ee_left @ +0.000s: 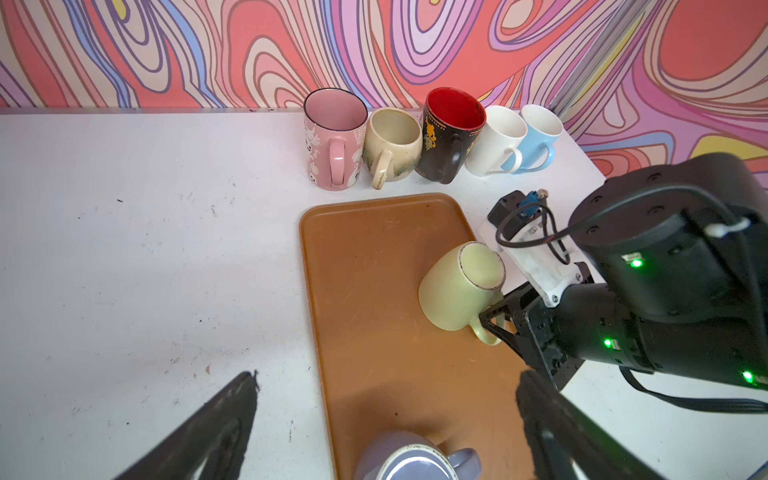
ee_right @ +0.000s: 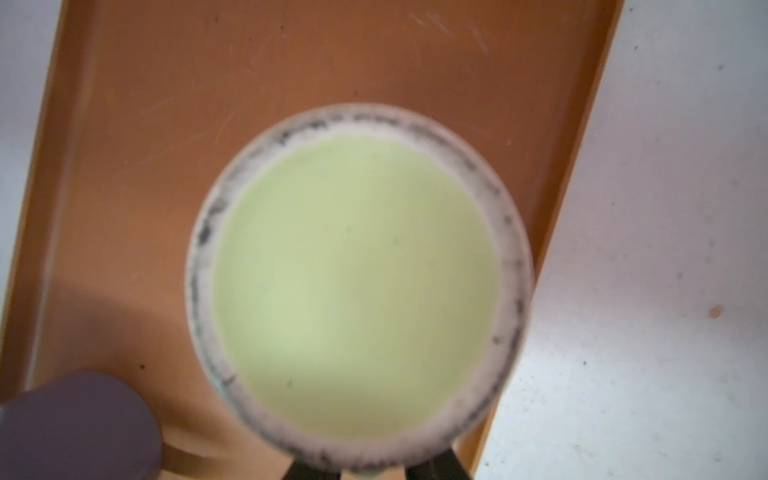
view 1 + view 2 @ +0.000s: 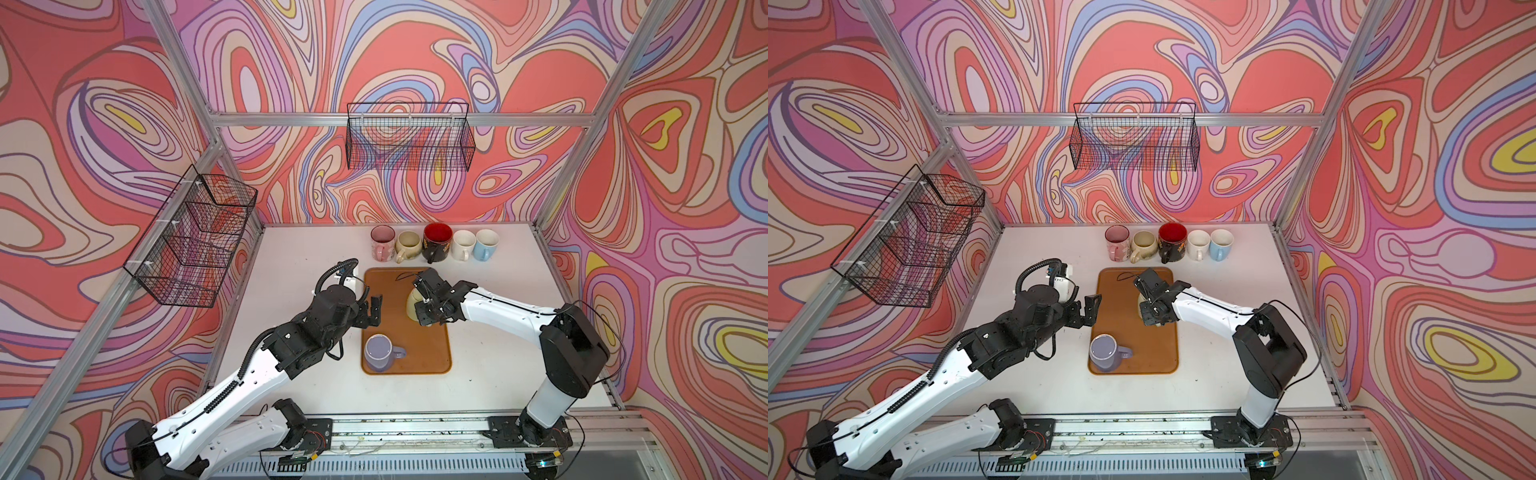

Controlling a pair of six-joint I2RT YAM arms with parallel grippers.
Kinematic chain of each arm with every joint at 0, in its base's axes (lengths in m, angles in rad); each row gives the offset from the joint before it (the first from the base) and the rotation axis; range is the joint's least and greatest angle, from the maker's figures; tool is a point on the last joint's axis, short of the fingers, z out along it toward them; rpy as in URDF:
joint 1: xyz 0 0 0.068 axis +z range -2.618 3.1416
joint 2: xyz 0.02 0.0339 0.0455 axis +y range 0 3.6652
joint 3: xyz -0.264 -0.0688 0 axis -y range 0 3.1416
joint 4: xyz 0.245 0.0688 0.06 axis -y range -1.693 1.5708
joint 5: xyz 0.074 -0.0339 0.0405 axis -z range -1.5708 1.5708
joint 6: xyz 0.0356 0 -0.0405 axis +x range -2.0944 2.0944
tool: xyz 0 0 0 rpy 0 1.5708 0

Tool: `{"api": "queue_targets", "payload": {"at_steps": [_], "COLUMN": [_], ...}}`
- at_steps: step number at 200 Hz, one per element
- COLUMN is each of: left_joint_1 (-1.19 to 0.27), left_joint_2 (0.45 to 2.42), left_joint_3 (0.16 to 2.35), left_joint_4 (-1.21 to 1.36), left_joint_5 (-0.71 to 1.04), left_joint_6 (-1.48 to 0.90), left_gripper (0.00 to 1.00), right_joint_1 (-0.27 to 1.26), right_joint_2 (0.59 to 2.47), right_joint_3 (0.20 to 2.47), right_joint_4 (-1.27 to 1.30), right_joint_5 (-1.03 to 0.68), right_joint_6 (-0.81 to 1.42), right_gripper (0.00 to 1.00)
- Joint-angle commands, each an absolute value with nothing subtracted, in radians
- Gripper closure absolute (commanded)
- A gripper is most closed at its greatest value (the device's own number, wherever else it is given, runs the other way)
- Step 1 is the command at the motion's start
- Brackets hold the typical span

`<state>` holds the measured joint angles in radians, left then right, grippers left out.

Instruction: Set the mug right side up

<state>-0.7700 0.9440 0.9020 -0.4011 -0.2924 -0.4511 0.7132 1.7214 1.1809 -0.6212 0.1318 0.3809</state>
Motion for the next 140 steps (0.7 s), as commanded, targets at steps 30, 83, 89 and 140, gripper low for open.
{"api": "queue_targets", "payload": {"at_steps": [30,83,89,140], "left_joint_1": [-0.752,-0.747,-0.747,-0.722], "left_joint_2": [0.929,0.933,0.934,0.896], "left_joint_3": [0.861,0.836,0.834,0.784], "left_joint_4": [-0.418,-0.4,-0.399,-0.327], "left_joint_5": [-0.278,-0.251,-0.248,-0.178], "left_joint_6": [-0.479,-0.509,-0.511,-0.538], "left_gripper": [0.0,0.0,0.0,0.01], "right_joint_1": [0.715,0.713,0.712,0.661], "right_joint_2": [1.727,1.659,1.646,1.502], "right_joint_3": [1.21,1.201,1.197,1.132], "right_joint_4": [-0.63,-0.612,-0.605,-0.495], "right_joint_5": [0.166,0.152,0.144,-0.031], "right_joint_6": [0.371,0.365,0.364,0.364], "right_gripper": [1.0,1.0,1.0,1.0]}}
